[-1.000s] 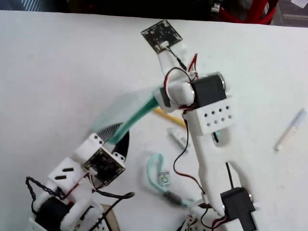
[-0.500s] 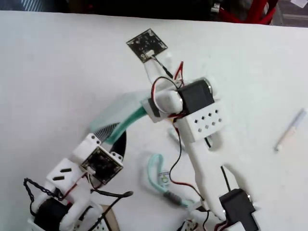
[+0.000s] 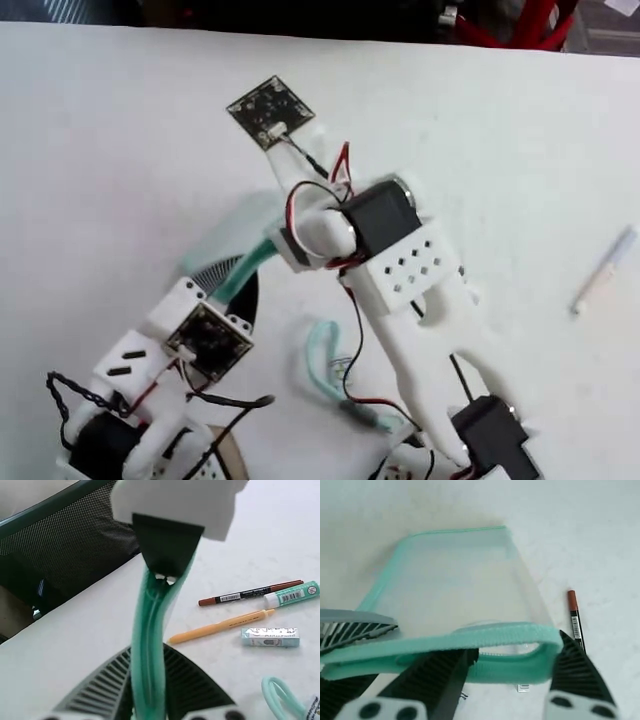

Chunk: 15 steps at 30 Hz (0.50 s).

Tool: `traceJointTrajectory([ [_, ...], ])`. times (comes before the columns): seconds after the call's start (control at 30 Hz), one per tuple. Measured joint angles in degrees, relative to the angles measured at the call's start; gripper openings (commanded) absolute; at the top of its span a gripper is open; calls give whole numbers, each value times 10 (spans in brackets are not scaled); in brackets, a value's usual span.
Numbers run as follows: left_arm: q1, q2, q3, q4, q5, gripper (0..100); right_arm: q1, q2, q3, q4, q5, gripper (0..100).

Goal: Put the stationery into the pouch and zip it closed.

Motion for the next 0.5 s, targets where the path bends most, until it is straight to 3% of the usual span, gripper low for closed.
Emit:
traceJointTrajectory([
  [0.3, 0, 10, 3, 1, 3, 21, -105, -128, -3, 0, 39, 231],
  [0.5, 0, 10, 3, 0, 3, 21, -57, -126, 7, 0, 44, 231],
])
